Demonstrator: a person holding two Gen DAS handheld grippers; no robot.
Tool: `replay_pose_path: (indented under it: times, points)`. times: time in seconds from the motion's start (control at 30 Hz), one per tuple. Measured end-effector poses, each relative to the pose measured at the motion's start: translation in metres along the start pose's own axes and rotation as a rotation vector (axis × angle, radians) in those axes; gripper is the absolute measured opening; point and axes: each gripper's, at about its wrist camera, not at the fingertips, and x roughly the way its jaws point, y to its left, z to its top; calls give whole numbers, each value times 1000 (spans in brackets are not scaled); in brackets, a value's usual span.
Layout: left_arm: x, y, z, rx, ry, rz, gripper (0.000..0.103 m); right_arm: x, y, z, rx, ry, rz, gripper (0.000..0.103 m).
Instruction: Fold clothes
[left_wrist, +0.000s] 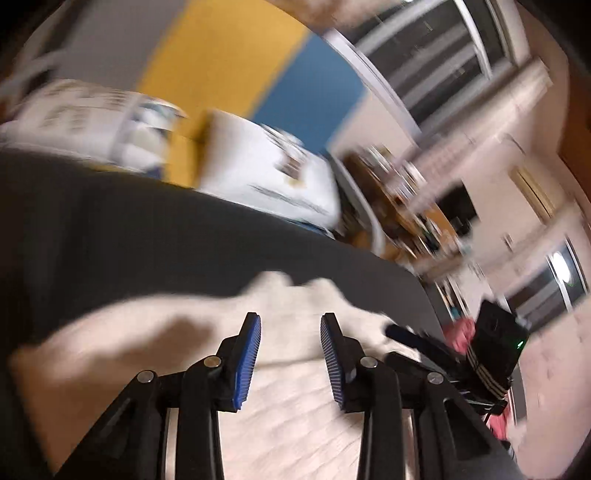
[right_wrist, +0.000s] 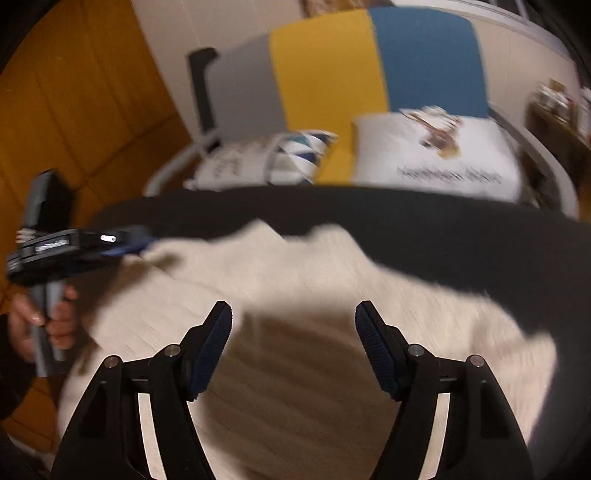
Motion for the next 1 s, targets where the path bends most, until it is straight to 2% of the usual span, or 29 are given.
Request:
replay_pose_path:
  times: [0.1,0.13,0.17,0.27,0.37,0.43,0.53,0.6,0.67,0.77,0.8,0.9,0.97,1.0]
  points:
    - [48,-2,7,28,104,49,32,22,8,13,-82,46,9,73]
    - [55,0,6,27,103,77,30,33,7,15,-100,72,-13,73]
    - [61,2,4,27,96,110,24,43,5,17,-113,96,-36,73]
    - [65,3,-2,29,54,186,21,75,-17,9,-72,187,-171,72]
    - [61,-4,-11,67,11,242,21,73,-21,3,-50,148,-209,70]
    - [52,-8,-10,89,-32,289,29,75,-20,5,-55,162,-220,70]
    - [28,-7,-9,92,-98,269,31,66,-17,11,-36,149,-206,70]
    - [23,0,-8,94,-103,305,31,49,-17,11,-9,127,-201,70]
    - [24,18,-12,55,-71,324,31,27,-19,1,18,113,-222,70]
    - [19,35,-14,-6,-89,278,30,13,-47,-22,148,123,-272,70]
    - [20,33,-13,-2,-86,288,30,12,-59,-32,197,126,-281,70]
    - [18,24,-12,17,-76,326,30,5,-67,-39,219,64,-259,70]
    - [-4,12,-18,38,-121,301,31,-10,-69,-35,253,59,-238,70]
    - [-18,7,-24,56,-149,288,31,-26,-68,-35,261,25,-231,70]
